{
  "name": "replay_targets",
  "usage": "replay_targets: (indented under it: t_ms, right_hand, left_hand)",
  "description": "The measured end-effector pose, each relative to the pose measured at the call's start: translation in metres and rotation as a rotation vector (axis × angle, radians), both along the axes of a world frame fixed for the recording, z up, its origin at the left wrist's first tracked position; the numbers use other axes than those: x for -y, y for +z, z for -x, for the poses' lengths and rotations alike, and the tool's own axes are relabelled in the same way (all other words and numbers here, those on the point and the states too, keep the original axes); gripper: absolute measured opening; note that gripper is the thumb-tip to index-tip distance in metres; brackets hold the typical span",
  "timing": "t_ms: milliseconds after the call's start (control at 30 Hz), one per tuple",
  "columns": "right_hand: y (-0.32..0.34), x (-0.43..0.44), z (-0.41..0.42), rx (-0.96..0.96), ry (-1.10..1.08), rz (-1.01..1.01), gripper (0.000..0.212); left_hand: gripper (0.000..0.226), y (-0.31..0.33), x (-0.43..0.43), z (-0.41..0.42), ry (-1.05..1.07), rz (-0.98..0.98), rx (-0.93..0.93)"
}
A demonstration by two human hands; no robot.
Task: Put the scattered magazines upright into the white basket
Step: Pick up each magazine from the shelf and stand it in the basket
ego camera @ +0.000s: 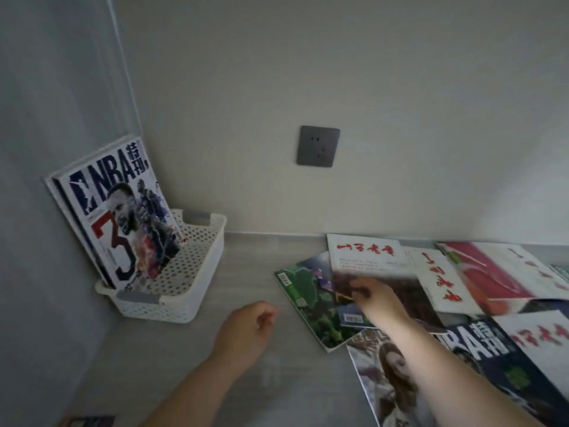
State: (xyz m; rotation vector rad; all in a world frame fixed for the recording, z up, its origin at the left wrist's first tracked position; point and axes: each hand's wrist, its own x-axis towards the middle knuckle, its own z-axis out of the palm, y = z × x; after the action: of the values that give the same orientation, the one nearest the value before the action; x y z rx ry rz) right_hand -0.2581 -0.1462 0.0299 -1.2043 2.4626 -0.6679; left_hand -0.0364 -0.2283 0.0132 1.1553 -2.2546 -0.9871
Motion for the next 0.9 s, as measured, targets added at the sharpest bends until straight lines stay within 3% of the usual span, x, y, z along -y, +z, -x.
replay_targets:
  t_ms: [233, 533, 633, 733, 800, 900]
  right_hand:
    - [-0.04, -0.076, 0.077, 0.012, -0.294, -0.141, 0.053]
    - [-0.085, -0.078, 0.1, -0.166, -0.135, -0.228, 0.064]
    - [-0.09, -0.078, 0.102, -0.145, -0.117, -0.204, 0.065]
    - [-0.093, -0.079, 0.106, -0.133, -0.111, -0.191, 0.066]
    - [-0.094, -0.08, 0.108, -0.112, -0.103, -0.178, 0.067]
    - [-0.096, -0.081, 0.11, -0.087, -0.093, -0.148, 0.066]
  left_hand:
    - [0.022, -0.028, -0.042, 0.052, -0.041, -0.106, 0.077]
    - [0.037, -0.037, -0.049, 0.113, 0.046, -0.093, 0.166]
    - [0.043, -0.04, -0.047, 0.14, 0.033, -0.031, 0.223]
    - [0.055, -0.048, -0.046, 0.166, 0.0, 0.1, 0.413]
    - [0.061, -0.053, -0.048, 0.181, 0.0, 0.087, 0.521]
    - [0.053, -0.056, -0.05, 0.198, 0.082, 0.001, 0.459]
